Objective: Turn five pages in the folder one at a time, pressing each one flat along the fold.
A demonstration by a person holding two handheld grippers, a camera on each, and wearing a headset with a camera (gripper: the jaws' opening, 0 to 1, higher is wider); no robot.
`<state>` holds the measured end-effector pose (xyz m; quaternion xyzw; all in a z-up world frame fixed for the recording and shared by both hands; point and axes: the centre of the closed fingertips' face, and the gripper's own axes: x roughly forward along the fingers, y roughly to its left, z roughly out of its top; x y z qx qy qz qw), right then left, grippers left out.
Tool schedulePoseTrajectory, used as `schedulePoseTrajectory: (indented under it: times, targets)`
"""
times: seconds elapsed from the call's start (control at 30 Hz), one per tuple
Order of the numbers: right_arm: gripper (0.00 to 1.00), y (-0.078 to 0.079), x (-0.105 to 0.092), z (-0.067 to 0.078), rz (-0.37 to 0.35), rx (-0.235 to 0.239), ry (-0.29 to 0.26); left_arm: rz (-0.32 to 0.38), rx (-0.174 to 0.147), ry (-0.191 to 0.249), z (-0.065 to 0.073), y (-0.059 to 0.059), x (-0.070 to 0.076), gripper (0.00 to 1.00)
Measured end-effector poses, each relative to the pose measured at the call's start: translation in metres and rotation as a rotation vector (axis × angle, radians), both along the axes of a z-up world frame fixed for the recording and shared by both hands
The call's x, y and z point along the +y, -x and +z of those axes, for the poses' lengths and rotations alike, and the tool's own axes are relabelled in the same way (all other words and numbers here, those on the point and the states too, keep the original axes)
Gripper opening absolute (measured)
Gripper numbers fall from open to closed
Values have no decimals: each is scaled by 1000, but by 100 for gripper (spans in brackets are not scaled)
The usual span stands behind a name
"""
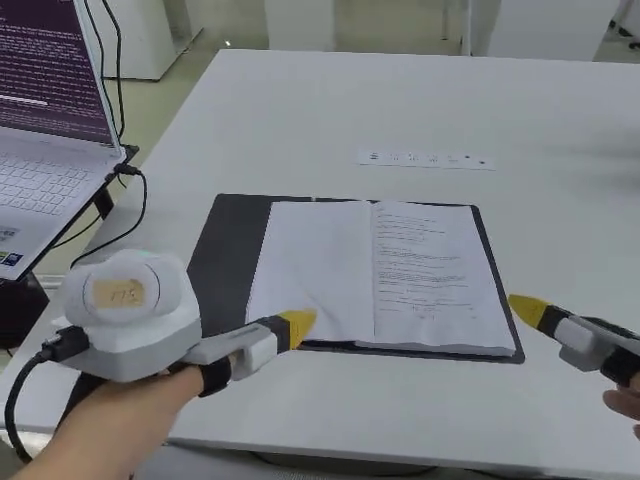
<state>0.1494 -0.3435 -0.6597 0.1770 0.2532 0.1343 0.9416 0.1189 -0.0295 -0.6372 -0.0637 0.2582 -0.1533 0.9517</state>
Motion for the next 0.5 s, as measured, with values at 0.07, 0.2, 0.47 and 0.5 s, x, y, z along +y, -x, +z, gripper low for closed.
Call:
schedulePoseTrajectory:
  times: [0.07, 0.2, 0.47, 0.5]
  targets:
    - [74, 4, 3, 3, 16, -22, 14, -6, -3, -14, 0, 5, 2, 95]
    - [89, 13, 15, 7, 68, -56, 30, -7, -7, -34, -1, 11, 10, 99]
    - [100, 25, 27, 10, 100, -72, 16, -9, -1, -36, 1, 21, 20, 99]
    - [99, 26, 28, 11, 102, -75, 18, -9, -4, -33, 2, 22, 21, 99]
